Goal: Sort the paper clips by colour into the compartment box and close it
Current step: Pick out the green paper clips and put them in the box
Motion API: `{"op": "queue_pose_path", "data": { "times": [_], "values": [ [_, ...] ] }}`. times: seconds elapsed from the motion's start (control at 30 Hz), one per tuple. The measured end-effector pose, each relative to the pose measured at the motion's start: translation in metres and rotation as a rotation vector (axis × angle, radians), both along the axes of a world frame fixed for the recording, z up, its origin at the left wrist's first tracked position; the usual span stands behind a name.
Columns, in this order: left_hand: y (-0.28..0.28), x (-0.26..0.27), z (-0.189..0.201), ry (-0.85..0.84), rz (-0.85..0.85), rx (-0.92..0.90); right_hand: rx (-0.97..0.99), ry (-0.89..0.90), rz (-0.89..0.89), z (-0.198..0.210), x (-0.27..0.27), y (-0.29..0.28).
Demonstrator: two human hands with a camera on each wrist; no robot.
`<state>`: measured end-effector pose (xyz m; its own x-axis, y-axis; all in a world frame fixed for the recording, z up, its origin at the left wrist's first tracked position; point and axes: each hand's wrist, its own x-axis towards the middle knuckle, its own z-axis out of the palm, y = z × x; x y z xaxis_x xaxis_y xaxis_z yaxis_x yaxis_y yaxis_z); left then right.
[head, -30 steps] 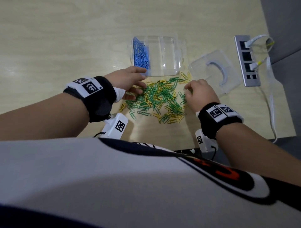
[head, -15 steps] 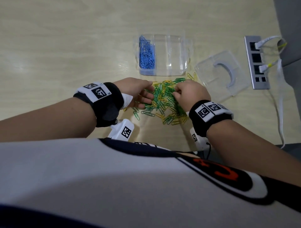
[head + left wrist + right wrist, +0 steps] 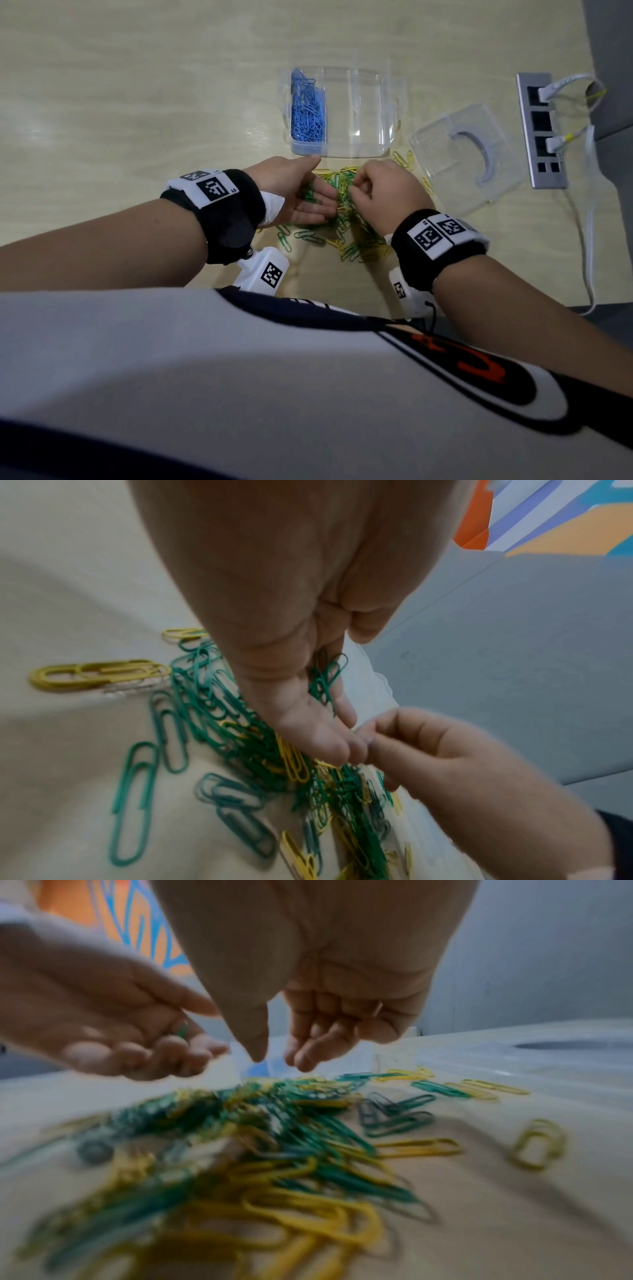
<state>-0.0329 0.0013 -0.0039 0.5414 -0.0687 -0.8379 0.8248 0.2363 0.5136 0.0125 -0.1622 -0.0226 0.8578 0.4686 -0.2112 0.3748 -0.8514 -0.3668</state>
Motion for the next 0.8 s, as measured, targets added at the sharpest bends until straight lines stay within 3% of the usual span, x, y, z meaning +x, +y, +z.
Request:
{"op": "queue_pose_path", "data": {
  "times": [0.1, 0.3, 0.53, 0.8],
  "values": [
    [0.004, -0.003, 0.001, 0.013, -0.016, 0.007, -0.195, 0.012, 0.013, -0.009, 0.003, -0.002],
    [0.011, -0.005, -0.001, 0.012, -0.011, -0.006, -0.203, 0.021, 0.023, -0.008, 0.01, 0.009],
    [0.013, -0.003, -0.004, 0.009, -0.006, 0.011, -0.045, 0.054, -0.025, 0.002, 0.015, -0.003],
    [0.007, 0.001, -0.002, -0.008, 0.045, -0.016, 0.184, 0.152, 0.115, 0.021, -0.006, 0.015]
  ]
}}
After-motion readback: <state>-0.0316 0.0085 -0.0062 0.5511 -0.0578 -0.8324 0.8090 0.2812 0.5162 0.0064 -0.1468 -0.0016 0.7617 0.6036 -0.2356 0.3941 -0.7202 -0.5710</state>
